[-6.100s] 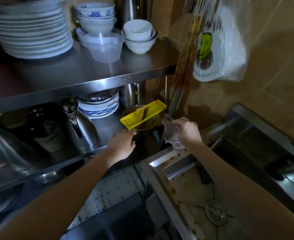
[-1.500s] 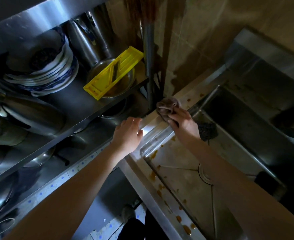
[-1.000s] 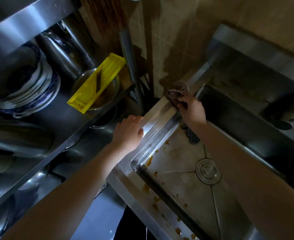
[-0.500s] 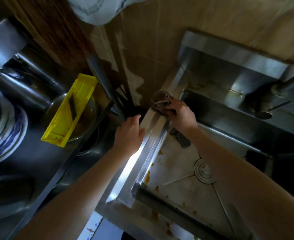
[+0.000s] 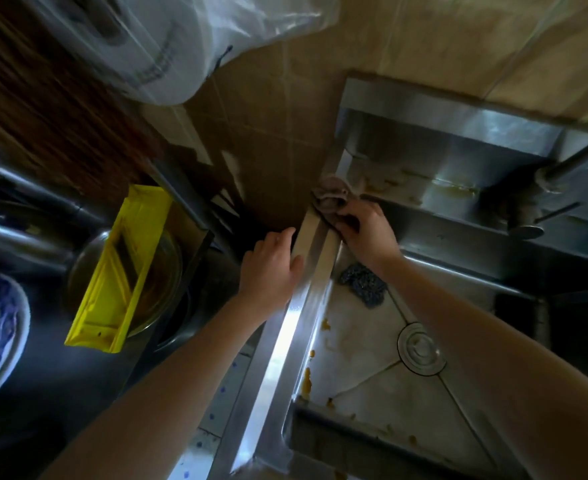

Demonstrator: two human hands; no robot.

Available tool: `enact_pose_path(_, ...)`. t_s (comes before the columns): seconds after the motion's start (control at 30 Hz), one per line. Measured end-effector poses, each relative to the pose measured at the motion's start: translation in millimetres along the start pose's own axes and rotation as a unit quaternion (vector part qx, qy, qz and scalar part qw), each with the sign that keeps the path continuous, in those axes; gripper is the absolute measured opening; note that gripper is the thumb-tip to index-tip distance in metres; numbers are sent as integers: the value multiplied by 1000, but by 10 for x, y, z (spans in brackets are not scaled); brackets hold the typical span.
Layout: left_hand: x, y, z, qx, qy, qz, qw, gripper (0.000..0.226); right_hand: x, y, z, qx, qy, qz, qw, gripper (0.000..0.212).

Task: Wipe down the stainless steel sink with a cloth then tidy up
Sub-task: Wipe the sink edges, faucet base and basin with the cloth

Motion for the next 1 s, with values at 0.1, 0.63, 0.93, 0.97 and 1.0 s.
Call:
enact_pose_path(0.1,2,-122,-28,-4,-11,0,1000,51,18,137,119,-37,8,-28,999,21)
enact_pose_path(0.63,81,-571,-256,51,-41,32,997,56,-234,-513,1,43,86,-131,987,43)
enact_pose_path(0.93,104,-705,-373,70,-41,38,996,54,-656,-317,-483,78,248,-95,961,57)
enact_pose_path(0.97,96,-721,-374,64,-46,33,996,53,-710,-276,-552,90,252,-95,959,56)
enact_pose_path(1.0,91,-736,-376,60,-49,30,997,53,-771,-230,-631,105,258,-97,956,55)
Point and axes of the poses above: each hand's wrist, its own y-axis away from the middle knuckle, its own x-axis out of the palm, z = x × y, the point moved 8 cm from there along -y, towards the middle knuckle, and after that the axes turned 4 degrees about z, right-handed, at the moved point
